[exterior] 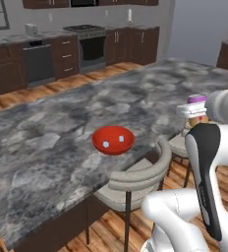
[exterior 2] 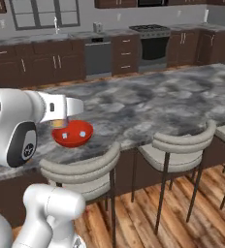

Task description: Open the fridge, grab two sodas, and place both sodas inside the bowl with ice on the dining counter.

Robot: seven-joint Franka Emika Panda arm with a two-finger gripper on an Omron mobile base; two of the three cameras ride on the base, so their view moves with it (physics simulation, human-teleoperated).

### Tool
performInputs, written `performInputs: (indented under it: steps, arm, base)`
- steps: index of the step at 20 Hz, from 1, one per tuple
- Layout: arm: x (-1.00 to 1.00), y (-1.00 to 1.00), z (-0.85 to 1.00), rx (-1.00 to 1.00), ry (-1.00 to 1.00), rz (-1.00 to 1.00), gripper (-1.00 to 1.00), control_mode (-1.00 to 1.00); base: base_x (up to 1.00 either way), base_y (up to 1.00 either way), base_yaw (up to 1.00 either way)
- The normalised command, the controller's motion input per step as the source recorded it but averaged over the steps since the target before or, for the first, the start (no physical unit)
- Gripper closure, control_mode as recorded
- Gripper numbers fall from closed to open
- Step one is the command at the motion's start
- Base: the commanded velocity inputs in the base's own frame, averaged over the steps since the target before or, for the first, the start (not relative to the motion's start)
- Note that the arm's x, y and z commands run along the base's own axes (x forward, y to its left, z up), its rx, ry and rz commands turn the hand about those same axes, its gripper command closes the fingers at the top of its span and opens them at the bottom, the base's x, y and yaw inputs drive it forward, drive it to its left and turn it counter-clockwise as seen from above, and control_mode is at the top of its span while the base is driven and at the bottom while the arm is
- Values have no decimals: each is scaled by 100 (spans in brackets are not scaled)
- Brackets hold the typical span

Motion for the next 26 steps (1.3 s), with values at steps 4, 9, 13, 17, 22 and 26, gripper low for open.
performInputs:
  steps: [4, 9, 13, 17, 22, 26]
  arm:
    - [0, 0, 0, 0, 0, 0, 100, 100]
    - [0, 0, 0, 0, 0, 0, 100, 100]
    - [0, 0, 0, 0, 0, 0, 100, 100]
    - [0, 0, 0, 0, 0, 0, 100, 100]
    - [0, 0, 0, 0, 0, 0, 100, 100]
    - [11, -9, -14, -1, 3, 5, 100, -100]
  base:
    - [37, -71, 40]
    - [38, -47, 47]
    - [37, -21, 58]
    - [39, -34, 56]
    - [55, -48, 41]
    - [36, -27, 17]
